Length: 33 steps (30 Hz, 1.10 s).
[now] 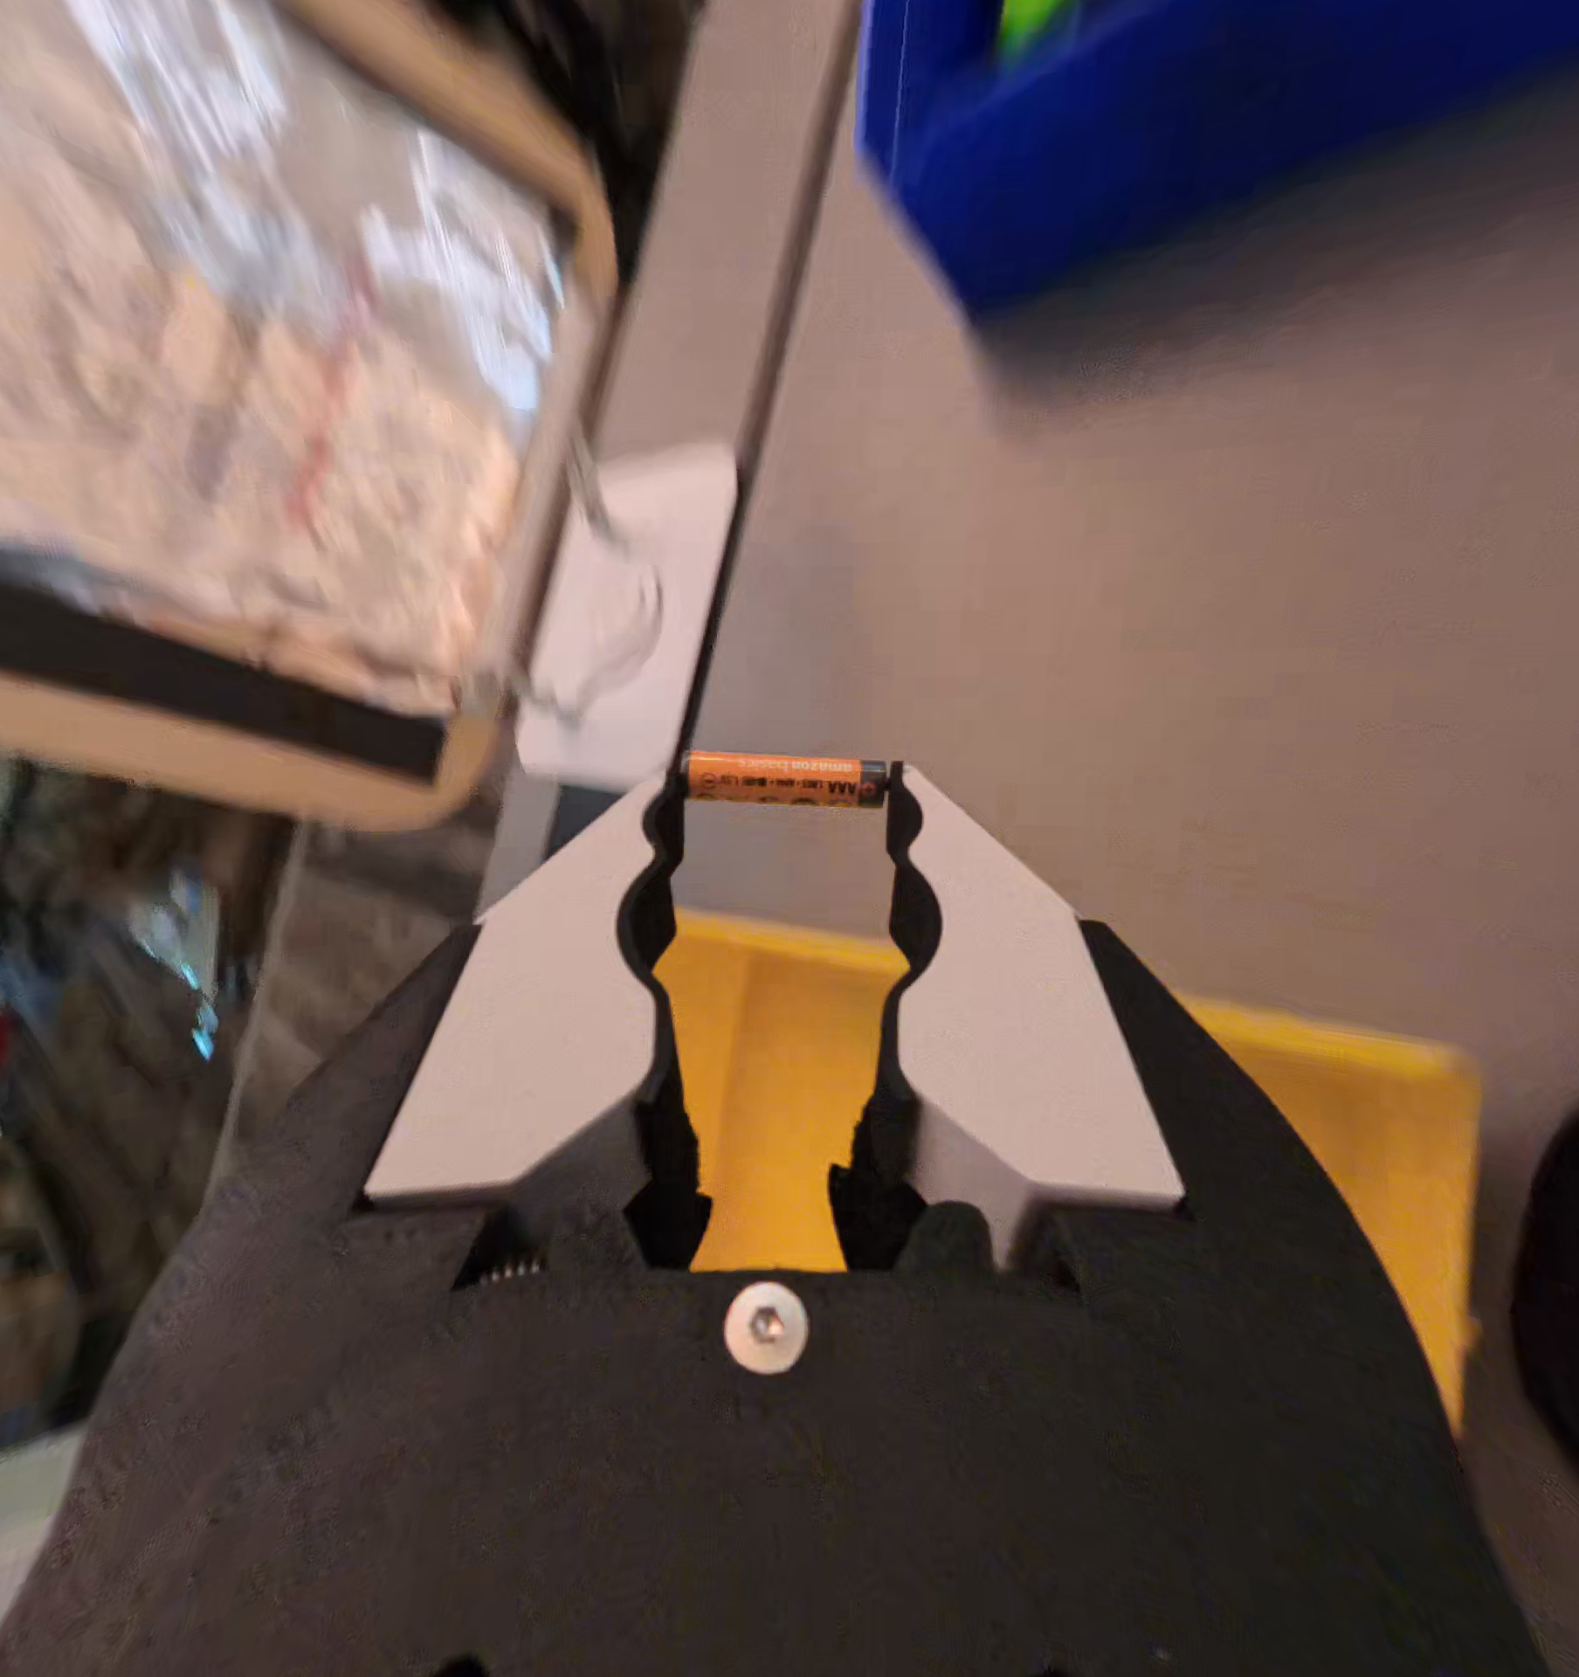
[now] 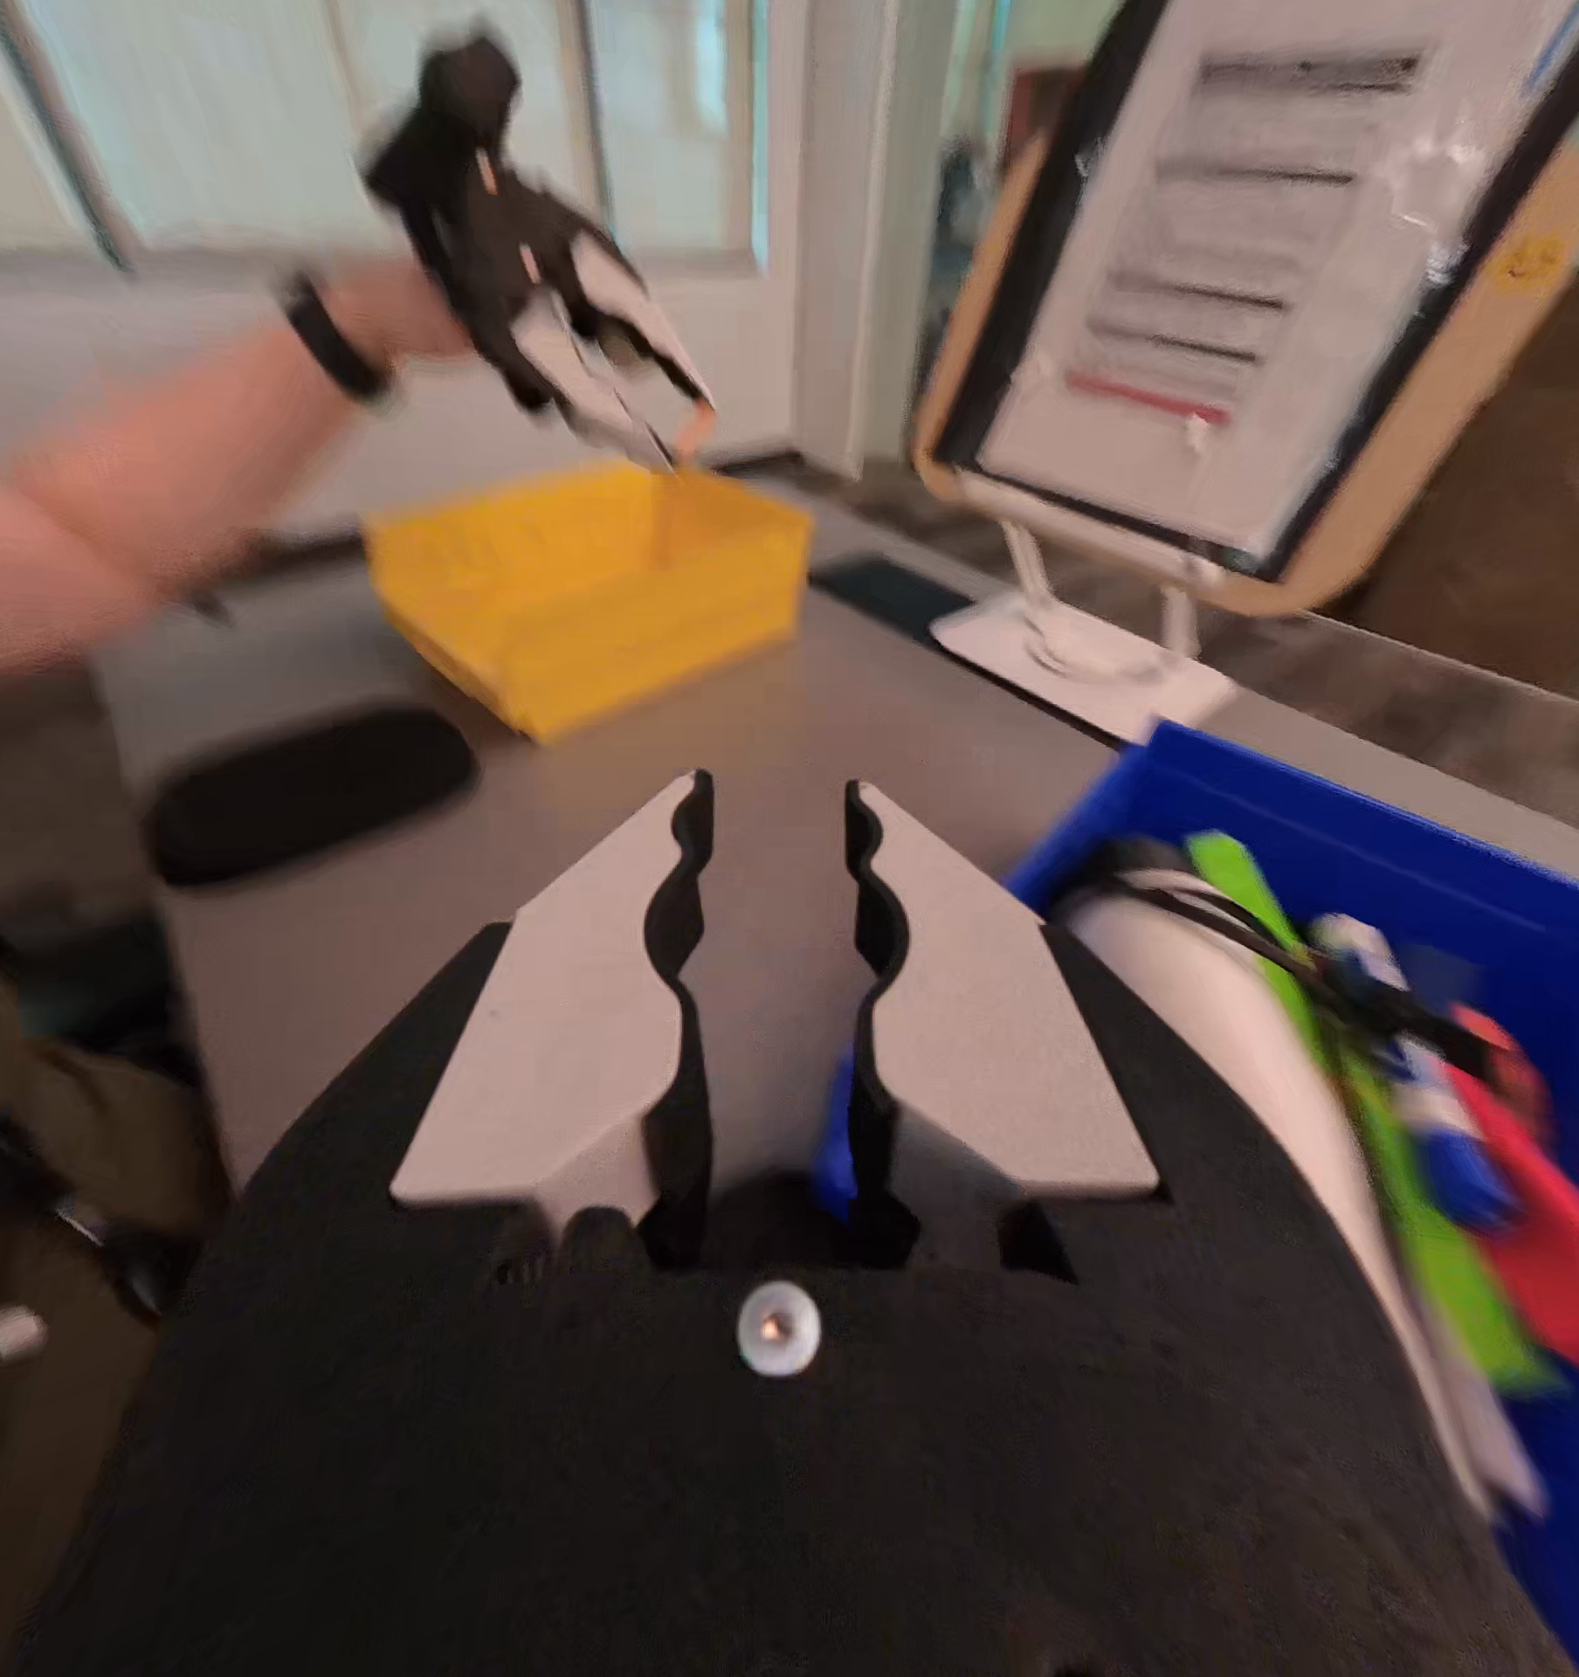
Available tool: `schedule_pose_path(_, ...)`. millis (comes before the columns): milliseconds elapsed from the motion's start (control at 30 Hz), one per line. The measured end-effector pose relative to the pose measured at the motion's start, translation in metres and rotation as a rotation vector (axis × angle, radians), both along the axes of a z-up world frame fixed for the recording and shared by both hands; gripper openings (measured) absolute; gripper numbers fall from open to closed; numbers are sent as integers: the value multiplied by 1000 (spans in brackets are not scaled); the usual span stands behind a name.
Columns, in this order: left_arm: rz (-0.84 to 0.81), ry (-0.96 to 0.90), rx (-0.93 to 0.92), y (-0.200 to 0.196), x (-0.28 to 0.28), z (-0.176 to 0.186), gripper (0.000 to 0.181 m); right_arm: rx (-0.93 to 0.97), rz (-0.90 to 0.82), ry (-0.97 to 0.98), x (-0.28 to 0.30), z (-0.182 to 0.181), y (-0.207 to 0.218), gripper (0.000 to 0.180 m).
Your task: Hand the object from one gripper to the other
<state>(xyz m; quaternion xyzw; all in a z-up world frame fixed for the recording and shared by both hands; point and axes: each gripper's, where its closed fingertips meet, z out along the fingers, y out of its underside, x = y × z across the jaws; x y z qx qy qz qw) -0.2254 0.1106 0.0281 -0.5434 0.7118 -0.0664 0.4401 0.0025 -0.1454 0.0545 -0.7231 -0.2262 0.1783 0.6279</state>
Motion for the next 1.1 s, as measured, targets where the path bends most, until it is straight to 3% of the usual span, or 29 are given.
schedule_pose_path(133, -203, -232, 146, -98, 60, 39, 44, -60, 231, 402, -53, 26, 20, 36)
schedule_pose_path(300, -363, -281, 251, -182, 107, 44, 43, -125, 331, 536, -98, 33, 48, 33)
schedule_pose_path(567, -462, -296, 263, -220, 134, 42, 43, -225, 339, 519, -112, 13, 54, 33)
schedule_pose_path(667, -481, -273, 234, -222, 139, 35, 43, -264, 410, 505, -116, 7, 46, 9)
schedule_pose_path(700, -486, -289, 224, -223, 140, 35, 42, -253, 403, 489, -114, 7, 45, 9)
schedule_pose_path(800, -487, -320, 109, -224, 134, 39, 43, -141, 266, 314, -93, 2, 53, 8)
schedule_pose_path(1000, -442, -435, -434, -229, 124, 60, 47, 296, -25, -509, -57, 3, 51, 8)
schedule_pose_path(1100, -410, -411, -582, -233, 135, 53, 51, 459, -121, -858, -56, 10, 47, 9)
